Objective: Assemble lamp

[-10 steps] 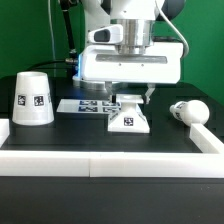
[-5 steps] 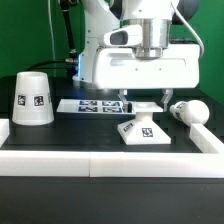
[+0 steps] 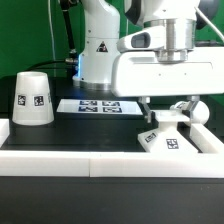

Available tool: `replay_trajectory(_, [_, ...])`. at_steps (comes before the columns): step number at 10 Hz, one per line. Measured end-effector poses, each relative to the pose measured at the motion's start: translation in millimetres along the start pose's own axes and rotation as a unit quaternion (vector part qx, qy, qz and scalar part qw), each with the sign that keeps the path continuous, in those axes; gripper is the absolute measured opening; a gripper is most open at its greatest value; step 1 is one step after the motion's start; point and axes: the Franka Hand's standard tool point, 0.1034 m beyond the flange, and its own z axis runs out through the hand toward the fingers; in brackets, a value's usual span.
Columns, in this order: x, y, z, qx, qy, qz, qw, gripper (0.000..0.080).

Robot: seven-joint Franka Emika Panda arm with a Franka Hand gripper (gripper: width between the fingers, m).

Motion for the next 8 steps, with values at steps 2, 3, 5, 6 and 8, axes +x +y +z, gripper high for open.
replay_trajectory(2, [20.9, -6.2, 4.2, 0.000, 0.036, 0.011, 0.999, 0.0535])
replay_trajectory(3, [30.7, -5.8, 6.3, 0.000, 0.054, 0.017, 0.998, 0.0535])
replay_trajectory(5, [49.2, -5.1, 9.1, 0.001, 0.078, 0.037, 0.996, 0.0535])
replay_trajectory(6, [49.3, -5.2, 9.4, 0.001, 0.077, 0.042, 0.996, 0.0535])
replay_trajectory(8, [49.9, -5.1, 8.9, -0.001, 0.074, 0.047, 0.996, 0.0535])
